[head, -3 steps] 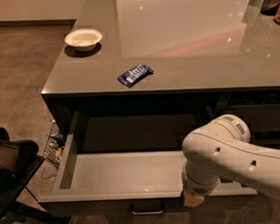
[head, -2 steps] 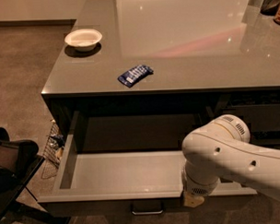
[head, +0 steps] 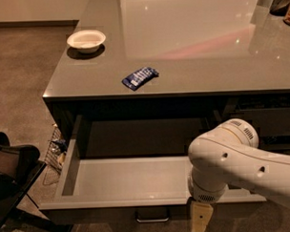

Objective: Open top drawer

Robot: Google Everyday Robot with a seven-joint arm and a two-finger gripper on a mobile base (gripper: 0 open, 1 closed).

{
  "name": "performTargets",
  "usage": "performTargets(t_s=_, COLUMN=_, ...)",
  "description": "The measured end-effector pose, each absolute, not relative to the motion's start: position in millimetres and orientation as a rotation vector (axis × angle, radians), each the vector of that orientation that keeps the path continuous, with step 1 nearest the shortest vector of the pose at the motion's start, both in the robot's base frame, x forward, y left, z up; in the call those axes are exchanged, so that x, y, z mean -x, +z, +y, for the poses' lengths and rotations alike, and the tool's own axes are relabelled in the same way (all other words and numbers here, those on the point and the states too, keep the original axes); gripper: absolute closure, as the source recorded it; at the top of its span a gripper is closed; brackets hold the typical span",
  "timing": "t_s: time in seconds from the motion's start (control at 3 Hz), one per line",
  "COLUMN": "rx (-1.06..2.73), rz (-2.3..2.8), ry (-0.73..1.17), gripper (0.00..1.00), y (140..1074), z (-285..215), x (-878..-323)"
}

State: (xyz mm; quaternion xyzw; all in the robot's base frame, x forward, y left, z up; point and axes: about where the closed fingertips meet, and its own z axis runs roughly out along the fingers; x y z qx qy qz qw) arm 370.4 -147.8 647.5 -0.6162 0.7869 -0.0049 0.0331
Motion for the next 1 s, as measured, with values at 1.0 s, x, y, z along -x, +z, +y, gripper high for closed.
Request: performTargets(t_s=1.0, rx=2.097, rz=2.201, ry=-0.272, gripper=0.0, y=832.0, z=-110.2, x=-384.4)
